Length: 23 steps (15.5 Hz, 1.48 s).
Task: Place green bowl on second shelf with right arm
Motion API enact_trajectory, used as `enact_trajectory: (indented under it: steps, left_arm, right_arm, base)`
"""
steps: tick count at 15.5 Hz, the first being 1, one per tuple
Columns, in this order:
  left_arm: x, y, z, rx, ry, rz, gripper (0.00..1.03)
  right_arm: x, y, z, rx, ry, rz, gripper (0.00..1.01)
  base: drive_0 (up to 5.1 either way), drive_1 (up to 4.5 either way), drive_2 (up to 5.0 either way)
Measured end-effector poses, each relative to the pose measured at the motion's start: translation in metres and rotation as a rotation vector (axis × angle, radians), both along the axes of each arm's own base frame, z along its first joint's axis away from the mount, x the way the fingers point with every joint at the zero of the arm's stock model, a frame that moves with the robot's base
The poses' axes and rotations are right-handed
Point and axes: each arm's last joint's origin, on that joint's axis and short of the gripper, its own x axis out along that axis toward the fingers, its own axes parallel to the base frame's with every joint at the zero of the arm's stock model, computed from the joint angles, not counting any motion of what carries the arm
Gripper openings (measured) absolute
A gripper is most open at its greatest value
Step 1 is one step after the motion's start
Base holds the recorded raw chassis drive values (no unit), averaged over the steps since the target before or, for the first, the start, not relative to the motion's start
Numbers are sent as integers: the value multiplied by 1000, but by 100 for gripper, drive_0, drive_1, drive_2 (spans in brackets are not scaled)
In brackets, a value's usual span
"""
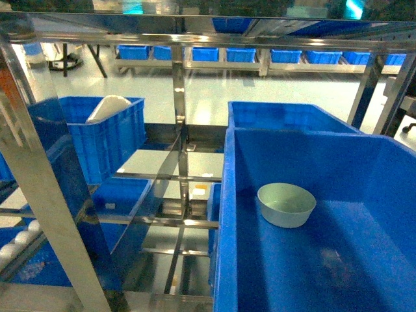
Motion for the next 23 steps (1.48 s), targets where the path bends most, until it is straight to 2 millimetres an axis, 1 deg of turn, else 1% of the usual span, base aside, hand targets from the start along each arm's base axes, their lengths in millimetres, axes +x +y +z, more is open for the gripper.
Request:
enact_trajectory:
  steps: [1, 2, 3, 4, 5, 13, 14, 16, 17, 19, 21, 22, 23]
  left_arm:
    - [0, 0, 0, 0, 0, 0, 98]
    - [0, 0, 0, 0, 0, -1, 98]
    - [0, 0, 0, 0, 0, -1, 98]
    - [0, 0, 0, 0, 0, -1, 98]
    - [0, 0, 0, 0, 2, 0, 98]
    - [0, 0, 0, 0, 0, -1, 98]
    - [0, 0, 0, 0, 0, -1, 98]
    - [0, 0, 0, 0, 0, -1, 98]
    - [0, 0, 0, 0, 0, -1, 98]
    - [0, 0, 0, 0, 0, 0, 98]
    - [0, 0, 0, 0, 0, -1, 98]
    - [0, 0, 0, 0, 0, 0, 98]
    - [0, 0, 0, 0, 0, -1, 98]
  right_arm:
    - [-1, -7, 1, 0, -11, -46, 11]
    - [-2, -6, 1, -4, -8, -32, 1]
    - [-3, -5, 0, -3, 3, -18, 2]
    - [-8, -5, -6, -4, 46, -15, 2]
    - [-13, -5, -2, -3, -5, -18, 2]
    - [-13, -5, -3, -3, 3, -18, 2]
    - [-13, -5, -3, -4, 3, -18, 7]
    - [-13, -5, -3, -4, 3, -18, 25]
    - [-13, -5, -3, -4, 3, -18, 36]
    - [-13, -5, -3, -3, 3, -18, 66]
    - [-13, -5, -3, -4, 3, -18, 89]
    - [-13, -5, -3, -3, 3, -18, 98]
    - [-13, -5, -3, -3, 3, -18, 99]
  base:
    - [0, 0, 0]
    - [0, 0, 0]
    - [0, 0, 0]
    - [0, 0, 0]
    - [0, 0, 0]
    - [0, 0, 0]
    - [0, 0, 0]
    - [0, 0, 0]
    - [0, 0, 0]
    - [0, 0, 0]
    - [0, 0, 0]
    - [0, 0, 0]
    - [0, 0, 0]
